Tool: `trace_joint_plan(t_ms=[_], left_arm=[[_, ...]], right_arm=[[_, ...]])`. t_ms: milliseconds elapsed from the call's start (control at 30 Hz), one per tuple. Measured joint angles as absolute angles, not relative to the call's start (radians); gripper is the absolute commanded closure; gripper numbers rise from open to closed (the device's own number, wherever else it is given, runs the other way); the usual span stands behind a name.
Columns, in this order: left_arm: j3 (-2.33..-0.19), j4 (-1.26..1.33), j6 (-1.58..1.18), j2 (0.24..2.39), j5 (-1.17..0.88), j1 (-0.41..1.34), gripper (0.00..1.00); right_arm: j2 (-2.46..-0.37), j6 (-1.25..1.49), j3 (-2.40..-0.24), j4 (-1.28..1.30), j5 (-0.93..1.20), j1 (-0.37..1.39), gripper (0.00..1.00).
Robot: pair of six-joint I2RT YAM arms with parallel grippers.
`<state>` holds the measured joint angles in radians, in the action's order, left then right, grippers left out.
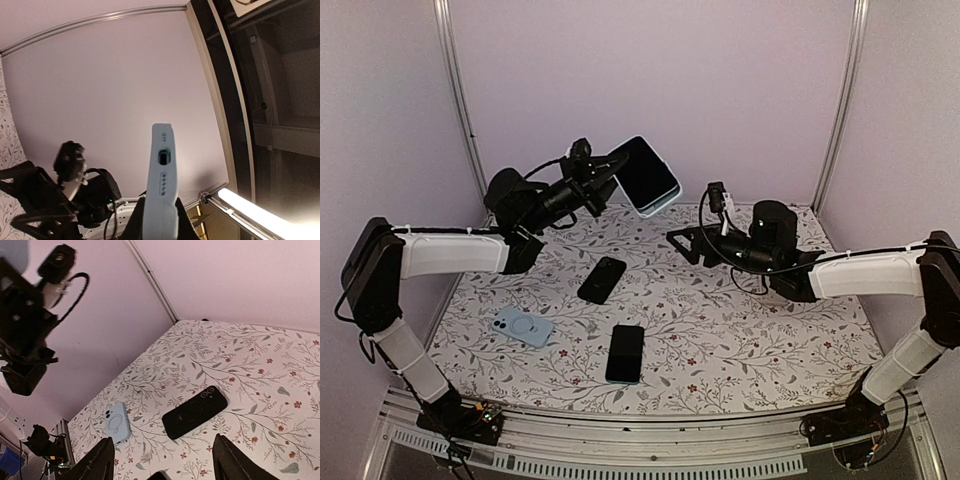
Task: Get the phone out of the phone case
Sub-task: Remove the corner of the phone case from the bottom left corner of the phone case.
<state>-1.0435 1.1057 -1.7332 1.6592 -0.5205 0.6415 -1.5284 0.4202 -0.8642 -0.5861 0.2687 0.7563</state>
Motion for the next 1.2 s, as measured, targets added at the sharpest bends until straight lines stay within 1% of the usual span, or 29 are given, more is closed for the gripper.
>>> trace_joint_plan(t_ms=[167,333,433,567,700,1200], left_arm=[[-1.055,1.217,-1.767,1.654,-0.593,0.640,1.00],[-1.043,1.230,-1.759,1.654,-0.624,0.631,1.00],[-1.024,1.228,-1.742,1.654,-0.636,0.612,1.00],[-1.004,1.212,-1.712,1.654,-0.645,0.581,1.00],[-0.998,1.188,-1.673,1.654,-0.652,0.559,1.00],[-0.998,1.100,-1.550,1.654,-0.697,0.549,1.00]], right_arm=[[-1.557,0.467,-0.862,-0.483,0.264,0.691,0.28],[-1.538,0.493,-0.862,-0.462,0.305,0.701,0.26],[-1.481,0.496,-0.861,-0.448,0.329,0.715,0.24],[-1.358,0.506,-0.843,-0.457,0.377,0.735,0.22],[-1.280,0.550,-0.821,-0.487,0.442,0.746,0.21],[-1.286,0.721,-0.830,-0.579,0.616,0.780,0.20]])
